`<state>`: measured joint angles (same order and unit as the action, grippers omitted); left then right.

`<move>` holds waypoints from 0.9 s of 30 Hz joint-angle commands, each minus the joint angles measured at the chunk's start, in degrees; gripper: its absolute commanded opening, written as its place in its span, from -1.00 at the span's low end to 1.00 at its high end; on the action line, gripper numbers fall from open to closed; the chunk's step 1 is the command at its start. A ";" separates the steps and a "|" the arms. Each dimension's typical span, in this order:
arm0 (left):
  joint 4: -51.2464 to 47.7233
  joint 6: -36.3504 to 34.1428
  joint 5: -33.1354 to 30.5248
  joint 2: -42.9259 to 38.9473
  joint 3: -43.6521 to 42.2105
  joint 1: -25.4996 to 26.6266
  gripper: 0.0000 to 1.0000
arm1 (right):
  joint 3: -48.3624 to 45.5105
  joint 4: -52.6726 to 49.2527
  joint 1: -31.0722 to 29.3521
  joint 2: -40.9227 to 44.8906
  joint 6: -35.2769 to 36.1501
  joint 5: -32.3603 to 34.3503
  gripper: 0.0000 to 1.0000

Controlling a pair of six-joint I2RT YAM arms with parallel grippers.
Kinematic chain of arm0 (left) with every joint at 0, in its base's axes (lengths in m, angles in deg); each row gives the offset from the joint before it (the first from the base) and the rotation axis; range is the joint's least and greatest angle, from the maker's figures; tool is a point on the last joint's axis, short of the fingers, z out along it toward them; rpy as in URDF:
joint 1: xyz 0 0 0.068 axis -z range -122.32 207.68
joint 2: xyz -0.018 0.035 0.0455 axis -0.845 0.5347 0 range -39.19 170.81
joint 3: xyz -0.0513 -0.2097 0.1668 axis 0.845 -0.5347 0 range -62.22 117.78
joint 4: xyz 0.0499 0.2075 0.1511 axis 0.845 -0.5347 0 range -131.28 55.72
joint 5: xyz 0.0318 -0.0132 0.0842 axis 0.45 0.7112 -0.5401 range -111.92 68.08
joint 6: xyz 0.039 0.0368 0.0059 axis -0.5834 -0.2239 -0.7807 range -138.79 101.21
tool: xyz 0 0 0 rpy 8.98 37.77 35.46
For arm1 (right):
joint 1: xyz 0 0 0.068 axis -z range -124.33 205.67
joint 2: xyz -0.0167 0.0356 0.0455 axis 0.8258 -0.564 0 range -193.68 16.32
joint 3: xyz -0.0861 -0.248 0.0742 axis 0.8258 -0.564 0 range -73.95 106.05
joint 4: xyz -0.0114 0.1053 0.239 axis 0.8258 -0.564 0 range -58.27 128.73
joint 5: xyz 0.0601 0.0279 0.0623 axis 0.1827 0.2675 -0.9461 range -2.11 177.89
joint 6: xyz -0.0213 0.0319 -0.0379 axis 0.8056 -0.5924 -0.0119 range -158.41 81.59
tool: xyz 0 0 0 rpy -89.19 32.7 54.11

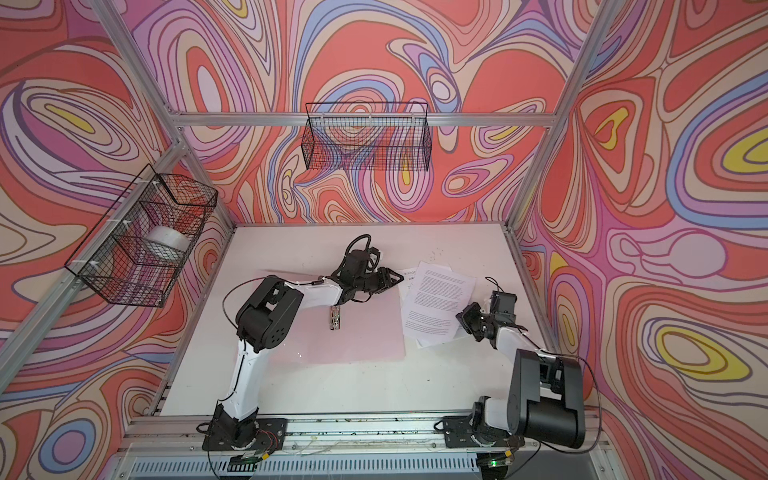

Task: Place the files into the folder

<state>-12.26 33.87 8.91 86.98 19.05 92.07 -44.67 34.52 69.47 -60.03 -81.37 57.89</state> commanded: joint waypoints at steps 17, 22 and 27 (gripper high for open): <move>-8.99 -2.86 -7.40 -21.44 -10.68 -3.98 -0.22 | 23.37 10.60 -2.20 7.89 -17.90 -11.16 -1.00; -7.53 -1.07 -9.72 -22.77 -13.89 -4.27 -0.24 | 27.91 12.43 -8.04 8.02 -19.02 -8.18 -1.00; -10.90 -1.94 -11.15 -26.65 -16.10 -8.34 -0.22 | 33.27 11.78 -18.73 5.96 -16.83 -3.92 -1.00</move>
<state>-21.72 32.16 -0.25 64.94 4.04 87.13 -14.73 45.91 56.11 -52.91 -99.47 50.79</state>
